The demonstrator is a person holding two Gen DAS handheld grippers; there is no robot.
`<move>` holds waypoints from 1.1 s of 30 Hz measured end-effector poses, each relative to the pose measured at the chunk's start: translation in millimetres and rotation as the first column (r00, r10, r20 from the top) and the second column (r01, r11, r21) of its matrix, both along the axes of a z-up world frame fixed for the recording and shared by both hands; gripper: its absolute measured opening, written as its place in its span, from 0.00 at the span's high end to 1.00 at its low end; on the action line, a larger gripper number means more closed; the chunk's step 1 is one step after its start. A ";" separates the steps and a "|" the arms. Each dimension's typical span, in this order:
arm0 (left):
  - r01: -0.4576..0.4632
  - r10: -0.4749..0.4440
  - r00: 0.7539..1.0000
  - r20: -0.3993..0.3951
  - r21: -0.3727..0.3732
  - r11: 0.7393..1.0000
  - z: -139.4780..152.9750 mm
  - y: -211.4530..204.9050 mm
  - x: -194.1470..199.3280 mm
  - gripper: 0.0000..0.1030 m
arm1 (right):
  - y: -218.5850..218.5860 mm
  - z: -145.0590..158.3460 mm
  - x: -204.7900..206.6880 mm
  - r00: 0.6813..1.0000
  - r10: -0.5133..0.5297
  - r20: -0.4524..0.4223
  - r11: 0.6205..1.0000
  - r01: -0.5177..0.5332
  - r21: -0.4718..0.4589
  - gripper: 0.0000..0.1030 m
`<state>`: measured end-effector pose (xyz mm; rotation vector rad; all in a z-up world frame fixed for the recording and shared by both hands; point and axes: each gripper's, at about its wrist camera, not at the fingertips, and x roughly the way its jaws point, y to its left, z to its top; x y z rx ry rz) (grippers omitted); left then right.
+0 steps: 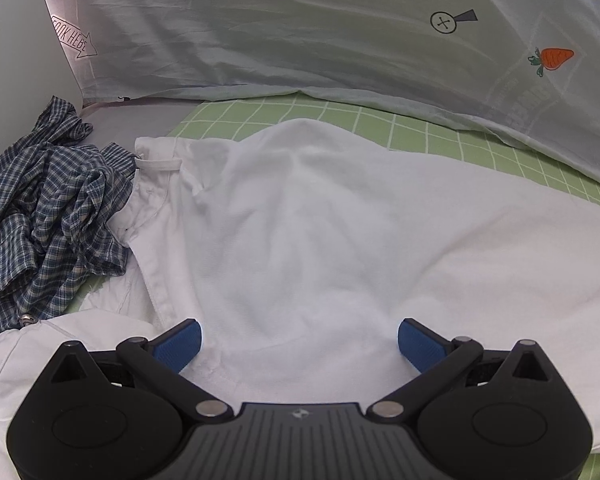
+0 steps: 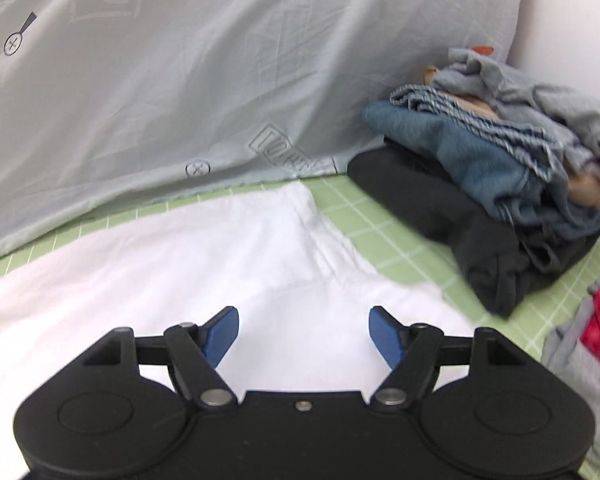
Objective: Fold clothes
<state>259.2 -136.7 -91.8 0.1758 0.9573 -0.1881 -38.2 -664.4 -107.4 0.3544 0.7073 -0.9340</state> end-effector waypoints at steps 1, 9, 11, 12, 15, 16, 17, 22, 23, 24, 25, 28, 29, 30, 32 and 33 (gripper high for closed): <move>0.003 -0.003 1.000 0.005 -0.009 1.000 5.2 3.6 -4.6 0.00 | 3.1 -8.5 -9.5 0.999 -0.019 -0.031 1.000 0.019 0.005 0.30; -0.050 0.053 0.998 0.030 -0.071 0.996 32.2 59.6 -60.1 0.00 | 8.3 0.0 -85.4 0.978 -0.208 0.014 0.976 0.207 0.061 0.22; -0.092 0.093 0.996 0.008 -0.081 0.993 27.8 81.6 -77.5 0.00 | 25.0 4.9 -101.4 0.976 -0.216 0.033 0.975 0.213 0.066 0.19; -0.116 0.116 0.993 -0.004 -0.082 0.990 24.2 92.4 -86.5 0.00 | 33.6 7.2 -109.3 0.975 -0.219 0.042 0.974 0.216 0.068 0.11; -0.182 0.178 0.983 -0.049 -0.086 0.979 11.2 124.4 -111.6 0.00 | 70.8 7.2 -127.9 0.982 -0.181 0.050 0.982 0.178 0.065 0.00; -0.200 0.194 0.979 -0.066 -0.089 0.976 6.5 134.7 -119.5 0.00 | 85.5 6.4 -133.6 0.988 -0.150 0.044 0.987 0.147 0.064 0.00; -0.212 0.205 0.976 -0.077 -0.089 0.973 3.4 143.8 -126.4 0.00 | 98.2 5.2 -137.0 0.992 -0.122 0.032 0.990 0.120 0.070 0.00; -0.222 0.214 0.973 -0.086 -0.099 0.970 -2.3 175.4 -149.2 0.00 | 166.0 -1.4 -144.8 1.000 0.015 -0.003 0.995 -0.015 0.097 0.00; -0.220 0.211 0.974 -0.084 -0.107 0.970 -1.9 180.7 -152.4 0.00 | 177.9 -3.0 -144.4 0.999 0.039 -0.009 0.994 -0.038 0.099 0.00; -0.218 0.209 0.975 -0.079 -0.121 0.968 -0.4 186.0 -155.1 0.00 | 189.2 -4.8 -144.1 0.998 0.055 -0.016 0.993 -0.053 0.104 0.00; -0.216 0.208 0.975 -0.072 -0.137 0.967 1.7 191.5 -157.7 0.00 | 200.4 -6.7 -143.8 0.997 0.070 -0.023 0.992 -0.067 0.110 0.00; -0.229 0.223 0.973 -0.053 -0.193 0.954 9.8 209.1 -160.1 0.00 | 230.3 -13.5 -144.5 0.995 0.102 -0.019 0.985 -0.098 0.144 0.00; -0.243 0.240 0.970 -0.042 -0.212 0.946 13.5 216.2 -159.7 0.00 | 238.1 -14.6 -144.4 0.994 0.106 -0.024 0.985 -0.101 0.138 0.00; -0.257 0.257 0.966 -0.032 -0.231 0.938 17.1 223.3 -159.4 0.00 | 245.7 -15.5 -144.3 0.994 0.109 -0.032 0.986 -0.104 0.130 0.00; -0.282 0.290 0.957 -0.005 -0.250 0.926 22.9 237.6 -156.2 0.00 | 257.7 -16.5 -144.2 0.993 0.109 -0.043 0.988 -0.103 0.118 0.00; -0.290 0.302 0.953 0.005 -0.261 0.921 24.8 245.1 -153.5 0.00 | 261.7 -16.1 -145.2 0.995 0.096 -0.040 0.989 -0.091 0.119 0.00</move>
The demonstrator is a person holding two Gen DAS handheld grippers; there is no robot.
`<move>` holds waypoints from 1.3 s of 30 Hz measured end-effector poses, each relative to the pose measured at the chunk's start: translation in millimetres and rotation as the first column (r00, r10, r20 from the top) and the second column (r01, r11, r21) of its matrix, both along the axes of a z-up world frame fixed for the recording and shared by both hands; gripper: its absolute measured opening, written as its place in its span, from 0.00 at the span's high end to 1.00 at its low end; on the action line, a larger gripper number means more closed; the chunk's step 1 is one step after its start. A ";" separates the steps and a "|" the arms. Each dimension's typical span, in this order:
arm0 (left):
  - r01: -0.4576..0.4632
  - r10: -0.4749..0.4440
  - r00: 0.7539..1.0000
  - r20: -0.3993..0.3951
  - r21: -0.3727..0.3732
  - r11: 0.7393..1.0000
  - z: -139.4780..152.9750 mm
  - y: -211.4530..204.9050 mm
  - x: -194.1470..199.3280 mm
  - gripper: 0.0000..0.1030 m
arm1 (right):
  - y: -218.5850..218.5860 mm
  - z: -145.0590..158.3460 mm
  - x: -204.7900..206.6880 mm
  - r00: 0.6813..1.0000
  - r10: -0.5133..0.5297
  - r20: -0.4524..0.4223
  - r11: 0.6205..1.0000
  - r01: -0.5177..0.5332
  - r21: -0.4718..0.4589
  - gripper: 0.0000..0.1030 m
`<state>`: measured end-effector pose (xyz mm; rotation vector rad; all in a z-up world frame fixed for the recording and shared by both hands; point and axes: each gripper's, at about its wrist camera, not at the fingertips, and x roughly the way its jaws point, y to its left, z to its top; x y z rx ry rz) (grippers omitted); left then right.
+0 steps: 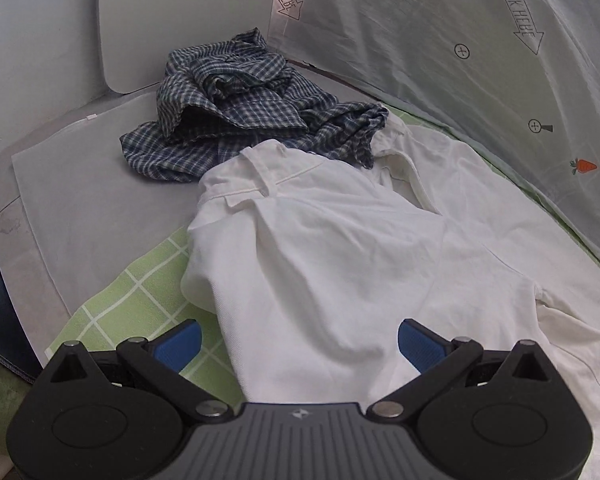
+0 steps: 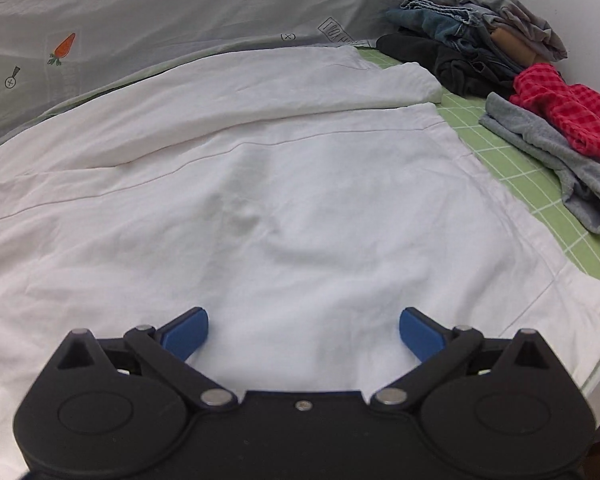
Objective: Fold clothes
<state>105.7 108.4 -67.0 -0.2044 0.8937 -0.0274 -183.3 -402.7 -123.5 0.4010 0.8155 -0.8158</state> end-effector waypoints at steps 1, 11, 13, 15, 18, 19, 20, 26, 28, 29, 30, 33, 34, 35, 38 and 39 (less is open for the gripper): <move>-0.013 0.013 1.000 0.005 -0.004 1.000 0.4 7.5 3.5 0.00 | 2.7 0.1 -0.9 1.000 -0.010 0.001 1.000 0.010 -0.001 0.00; -0.139 0.133 0.990 -0.046 -0.164 0.977 -28.6 54.8 41.4 0.20 | 18.7 -1.1 -2.4 0.995 -0.102 0.004 0.995 0.102 -0.014 0.00; -0.131 0.124 0.991 -0.044 -0.208 0.969 -31.8 55.8 43.4 0.49 | 20.8 -1.2 -2.2 0.994 -0.113 0.003 0.994 0.113 -0.013 0.00; -0.115 0.112 0.993 -0.028 -0.231 0.966 -31.8 55.6 42.1 0.77 | 22.9 -1.3 -2.0 0.992 -0.124 0.001 0.992 0.124 -0.012 0.00; -0.078 0.084 0.996 0.024 -0.204 0.976 -23.1 54.3 30.6 0.80 | 25.8 -1.1 -2.6 0.992 -0.128 -0.003 0.992 0.128 -0.006 0.00; -0.073 0.080 0.996 0.029 -0.196 0.978 -21.3 57.0 26.9 0.80 | 26.7 -1.0 -3.2 0.992 -0.127 -0.004 0.992 0.127 -0.005 0.00; -0.068 0.076 0.997 0.033 -0.188 0.980 -19.4 59.7 23.2 0.80 | 27.7 -1.1 -3.7 0.992 -0.127 -0.004 0.992 0.127 -0.004 0.00; -0.114 0.108 0.993 -0.045 -0.172 0.979 -36.8 70.7 16.2 0.78 | 30.5 -2.6 -5.6 0.993 -0.121 -0.004 0.993 0.121 -0.003 0.00; -0.117 0.110 0.993 -0.051 -0.161 0.980 -38.8 68.7 15.5 0.77 | 30.2 -1.8 -6.6 0.994 -0.108 -0.011 0.994 0.108 0.008 0.00; -0.112 0.105 0.993 -0.049 -0.152 0.982 -39.4 67.9 15.4 0.75 | 30.2 -1.2 -7.4 0.995 -0.101 -0.015 0.995 0.102 0.015 0.00; -0.107 0.101 0.994 -0.048 -0.143 0.984 -39.9 67.1 15.3 0.74 | 31.1 -0.7 -9.2 0.995 -0.094 -0.016 0.995 0.095 0.020 0.00; -0.092 0.088 0.995 -0.044 -0.116 0.989 -41.5 64.7 15.0 0.73 | 33.9 0.2 -16.8 0.997 -0.079 -0.010 0.996 0.080 0.028 0.00; -0.089 0.086 0.996 -0.040 -0.111 0.990 -41.7 63.9 14.0 0.73 | 34.6 0.5 -20.5 0.997 -0.077 -0.004 0.997 0.077 0.032 0.00; -0.088 0.084 0.996 -0.035 -0.107 0.990 -41.7 63.3 12.5 0.72 | 34.8 0.9 -25.9 0.996 -0.083 0.007 0.996 0.083 0.040 0.00; -0.090 0.088 0.996 -0.025 -0.086 0.992 -41.0 58.4 10.2 0.72 | 34.8 4.9 -43.6 0.992 -0.119 0.031 0.992 0.118 0.032 0.00; -0.094 0.093 0.995 -0.024 -0.080 0.992 -40.8 56.7 9.7 0.72 | 34.8 6.8 -49.6 0.990 -0.134 0.038 0.991 0.133 0.023 0.00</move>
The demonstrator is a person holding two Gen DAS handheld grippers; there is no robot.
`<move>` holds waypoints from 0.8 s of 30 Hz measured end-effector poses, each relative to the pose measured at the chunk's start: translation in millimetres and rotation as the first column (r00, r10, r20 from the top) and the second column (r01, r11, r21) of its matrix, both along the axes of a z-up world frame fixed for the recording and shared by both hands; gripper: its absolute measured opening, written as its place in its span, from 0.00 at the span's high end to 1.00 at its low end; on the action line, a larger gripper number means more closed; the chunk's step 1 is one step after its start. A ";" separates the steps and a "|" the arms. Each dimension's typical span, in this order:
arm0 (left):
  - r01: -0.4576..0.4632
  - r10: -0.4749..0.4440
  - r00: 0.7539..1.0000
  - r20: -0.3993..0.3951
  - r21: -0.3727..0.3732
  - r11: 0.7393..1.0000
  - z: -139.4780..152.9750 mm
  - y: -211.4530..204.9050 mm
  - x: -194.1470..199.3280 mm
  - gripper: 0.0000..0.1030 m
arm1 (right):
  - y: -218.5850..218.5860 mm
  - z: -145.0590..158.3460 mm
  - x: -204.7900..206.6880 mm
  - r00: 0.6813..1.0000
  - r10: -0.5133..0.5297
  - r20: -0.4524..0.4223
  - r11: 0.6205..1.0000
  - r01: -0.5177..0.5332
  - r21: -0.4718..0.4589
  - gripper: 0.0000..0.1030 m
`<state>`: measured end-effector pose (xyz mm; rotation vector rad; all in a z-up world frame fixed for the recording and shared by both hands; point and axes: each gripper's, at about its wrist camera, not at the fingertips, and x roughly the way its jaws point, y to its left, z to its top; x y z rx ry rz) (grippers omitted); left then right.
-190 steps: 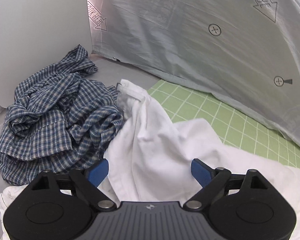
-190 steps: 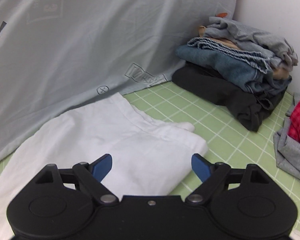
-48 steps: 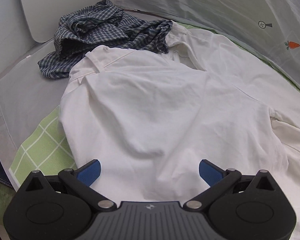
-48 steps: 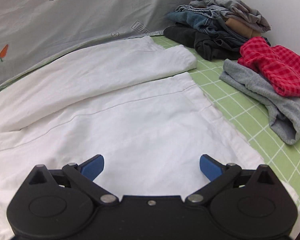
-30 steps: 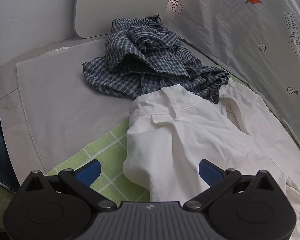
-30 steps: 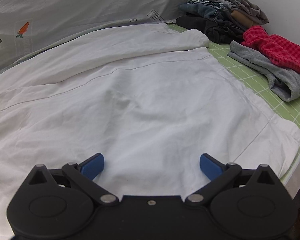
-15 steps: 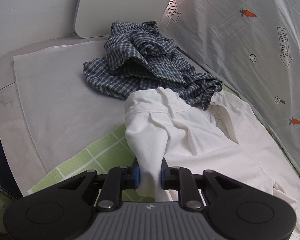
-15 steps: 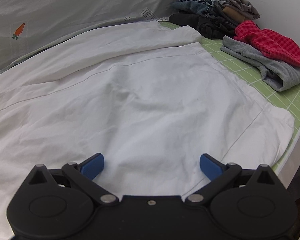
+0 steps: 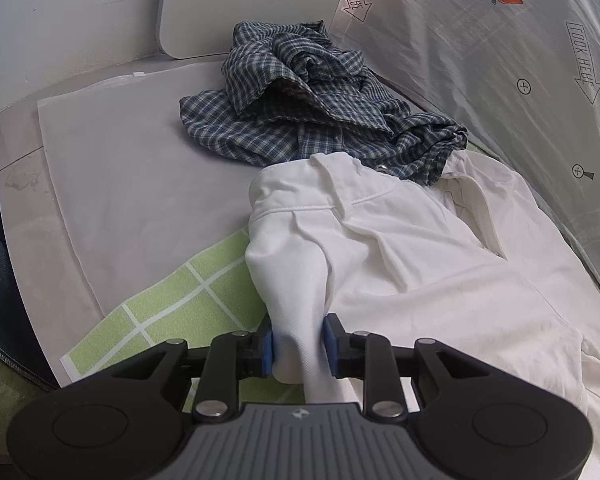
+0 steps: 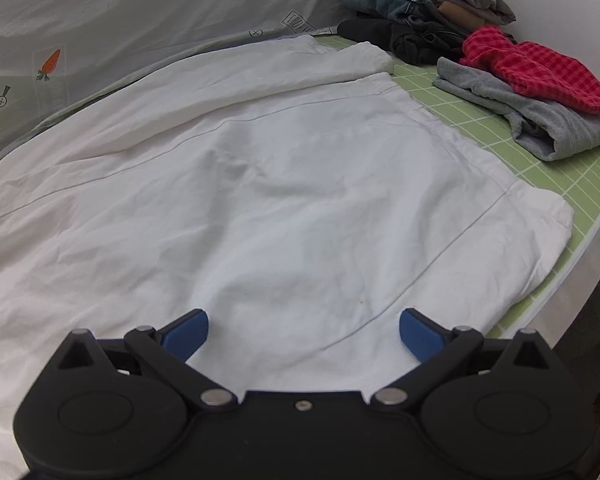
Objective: Fold clothes
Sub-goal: 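Grasp the white shirt side with the left gripper and lift it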
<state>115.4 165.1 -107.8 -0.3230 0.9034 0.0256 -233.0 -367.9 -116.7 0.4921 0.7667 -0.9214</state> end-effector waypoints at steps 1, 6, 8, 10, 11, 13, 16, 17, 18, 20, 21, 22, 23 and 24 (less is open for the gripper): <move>-0.005 0.005 1.000 -0.001 0.003 1.000 0.2 -1.5 -0.4 0.72 | -2.0 2.3 -6.5 1.000 -0.018 0.011 1.000 0.018 -0.005 0.00; -0.029 0.029 0.999 -0.014 0.003 1.000 1.2 -3.7 -0.3 0.72 | -22.3 9.1 -36.7 0.989 -0.144 0.043 0.989 0.145 -0.010 0.00; -0.041 0.041 0.999 -0.019 0.003 0.999 1.3 -4.7 -0.1 0.72 | -31.3 8.2 -45.1 0.982 -0.185 0.043 0.983 0.185 -0.003 0.00; -0.048 0.048 0.999 -0.020 0.011 0.999 1.5 -6.8 -0.3 0.72 | -38.8 5.0 -49.6 0.978 -0.208 0.028 0.978 0.208 -0.001 0.00; -0.050 0.050 0.999 -0.021 0.017 0.999 1.7 -7.8 -0.3 0.72 | -41.1 3.8 -50.6 0.976 -0.215 0.025 0.977 0.215 0.001 0.00; -0.052 0.052 0.998 -0.021 0.027 0.998 2.0 -9.6 0.1 0.72 | -44.1 1.3 -50.9 0.974 -0.225 0.026 0.974 0.225 0.009 0.02; -0.054 0.055 0.998 -0.022 0.035 0.998 2.2 -11.3 0.7 0.72 | -48.4 -3.6 -50.3 0.972 -0.236 0.001 0.972 0.236 0.021 0.21; -0.054 0.054 0.998 -0.022 0.038 0.998 2.3 -11.7 0.9 0.72 | -48.2 -4.2 -48.0 0.971 -0.240 -0.022 0.971 0.240 0.006 0.23; -0.052 0.053 0.998 -0.022 0.041 0.998 2.4 -12.1 1.1 0.72 | -49.0 -4.4 -46.0 0.974 -0.227 -0.028 0.974 0.227 0.001 0.25; -0.050 0.051 0.999 -0.019 0.047 0.998 2.4 -12.6 0.8 0.72 | -51.2 -3.5 -44.8 0.975 -0.221 -0.032 0.975 0.222 0.004 0.29; -0.049 0.050 0.999 -0.018 0.050 0.998 2.4 -13.1 0.6 0.72 | -52.6 -2.1 -44.2 0.975 -0.220 -0.036 0.975 0.220 0.001 0.35; -0.051 0.052 0.998 -0.018 0.049 0.997 2.6 -13.2 0.6 0.72 | -53.1 -0.9 -43.9 0.976 -0.217 -0.033 0.976 0.217 -0.001 0.49; -0.055 0.056 0.998 -0.018 0.047 0.997 2.9 -13.3 0.7 0.72 | -54.4 0.8 -43.1 0.975 -0.219 -0.040 0.976 0.219 -0.008 0.62; -0.058 0.059 0.998 -0.019 0.044 0.997 3.2 -13.3 0.7 0.73 | -55.8 2.7 -42.2 0.974 -0.223 -0.048 0.975 0.223 -0.016 0.83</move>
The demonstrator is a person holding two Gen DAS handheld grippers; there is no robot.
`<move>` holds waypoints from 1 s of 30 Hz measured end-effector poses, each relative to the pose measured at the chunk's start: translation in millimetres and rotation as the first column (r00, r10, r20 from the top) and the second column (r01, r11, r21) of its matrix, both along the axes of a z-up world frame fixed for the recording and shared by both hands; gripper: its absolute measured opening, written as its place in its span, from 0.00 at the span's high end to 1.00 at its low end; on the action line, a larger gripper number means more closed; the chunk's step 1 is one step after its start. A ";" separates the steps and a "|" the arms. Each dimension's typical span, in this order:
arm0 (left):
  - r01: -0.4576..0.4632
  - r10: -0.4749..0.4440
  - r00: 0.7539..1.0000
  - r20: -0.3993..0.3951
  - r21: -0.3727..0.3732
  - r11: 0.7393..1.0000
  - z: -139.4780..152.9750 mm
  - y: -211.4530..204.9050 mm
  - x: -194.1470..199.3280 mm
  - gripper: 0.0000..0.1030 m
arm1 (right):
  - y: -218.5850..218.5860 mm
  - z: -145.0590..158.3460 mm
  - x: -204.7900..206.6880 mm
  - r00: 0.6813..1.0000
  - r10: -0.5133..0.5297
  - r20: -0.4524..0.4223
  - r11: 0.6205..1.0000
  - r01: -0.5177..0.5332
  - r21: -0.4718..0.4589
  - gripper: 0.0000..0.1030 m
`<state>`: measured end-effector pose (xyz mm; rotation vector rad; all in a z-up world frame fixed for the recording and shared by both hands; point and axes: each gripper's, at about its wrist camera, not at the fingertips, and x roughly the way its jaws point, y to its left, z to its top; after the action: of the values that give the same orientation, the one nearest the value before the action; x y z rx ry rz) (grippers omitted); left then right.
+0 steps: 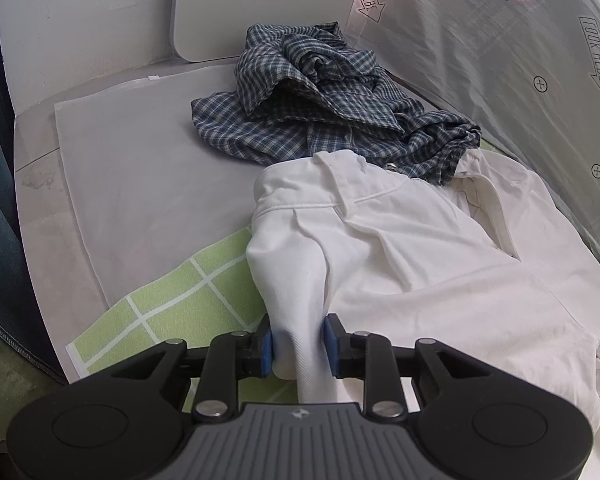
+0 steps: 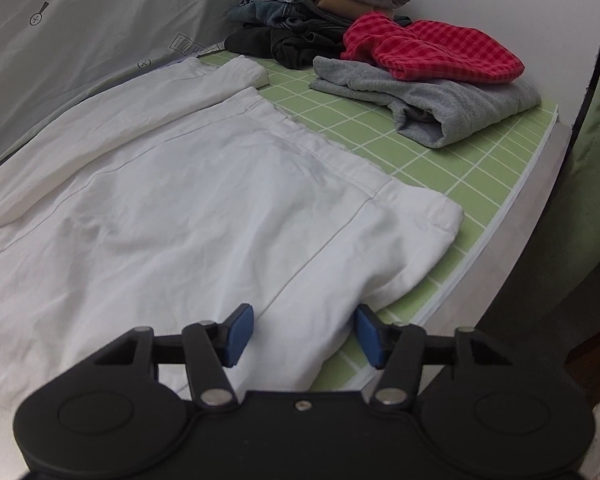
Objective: Fold clothes
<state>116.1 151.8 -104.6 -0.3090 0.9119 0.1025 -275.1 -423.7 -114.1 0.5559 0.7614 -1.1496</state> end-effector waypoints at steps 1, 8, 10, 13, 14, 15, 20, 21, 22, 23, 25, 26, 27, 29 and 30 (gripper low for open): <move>-0.004 0.004 1.000 0.000 -0.002 1.000 0.7 -0.1 0.0 0.74 | -1.4 1.8 0.9 1.000 -0.004 -0.010 1.000 0.004 -0.006 0.88; -0.024 0.025 0.999 0.040 -0.023 0.999 20.2 -4.3 -2.4 0.81 | -10.1 16.2 -1.0 0.997 -0.013 0.072 1.000 0.015 -0.017 0.94; -0.032 0.035 0.998 0.059 -0.044 0.999 30.8 -5.1 -2.3 0.82 | -14.7 24.7 -1.1 0.993 -0.023 0.113 0.999 0.026 -0.030 0.94; -0.030 0.038 0.992 0.119 -0.073 0.997 54.6 -12.6 3.2 0.84 | -23.0 43.4 6.8 0.986 -0.004 0.169 0.996 0.018 -0.083 0.94; -0.028 0.039 0.989 0.139 -0.082 0.996 62.8 -15.3 5.3 0.85 | -26.9 52.7 12.8 0.983 0.013 0.184 0.994 0.007 -0.110 0.94; -0.026 0.041 0.986 0.160 -0.091 0.996 71.1 -18.1 7.3 0.87 | -30.9 62.4 18.9 0.979 0.030 0.200 0.990 -0.003 -0.138 0.95; 0.010 0.031 0.958 0.286 -0.141 0.990 118.1 -42.7 17.6 0.88 | -56.4 117.8 52.6 0.953 0.134 0.270 0.958 -0.055 -0.282 0.95; 0.007 0.036 0.957 0.288 -0.146 0.989 120.7 -47.5 20.7 0.88 | -62.1 128.6 59.8 0.948 0.157 0.276 0.948 -0.067 -0.310 0.95; -0.001 0.043 0.959 0.279 -0.147 0.989 119.9 -52.3 24.2 0.88 | -68.4 134.2 67.1 0.945 0.178 0.275 0.942 -0.082 -0.326 0.95; -0.009 0.050 0.962 0.270 -0.149 0.989 119.1 -57.1 27.7 0.88 | -74.8 139.2 74.5 0.942 0.198 0.273 0.935 -0.098 -0.340 0.95; -0.026 0.064 0.966 0.252 -0.152 0.988 117.5 -66.7 34.8 0.88 | -88.7 137.6 91.9 0.943 0.219 0.251 0.930 -0.124 -0.347 0.95; -0.040 0.077 0.968 0.238 -0.156 0.987 113.9 -69.8 37.1 0.88 | -94.3 132.1 101.5 0.944 0.231 0.235 0.930 -0.143 -0.337 0.95; -0.059 0.095 0.970 0.224 -0.162 0.985 108.8 -71.2 38.2 0.88 | -99.6 126.0 111.2 0.946 0.242 0.217 0.931 -0.164 -0.326 0.95; -0.082 0.118 0.971 0.208 -0.172 0.982 101.4 -73.1 40.4 0.88 | -105.5 115.8 123.8 0.945 0.260 0.201 0.930 -0.189 -0.314 0.95; -0.083 0.121 0.970 0.209 -0.184 0.980 100.5 -73.9 42.3 0.88 | -109.8 111.1 129.8 0.943 0.265 0.201 0.931 -0.196 -0.307 0.95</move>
<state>158.4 78.0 -4.1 -0.5200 0.6858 0.0819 -145.4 -533.5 -2.9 0.3441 0.4301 -0.9291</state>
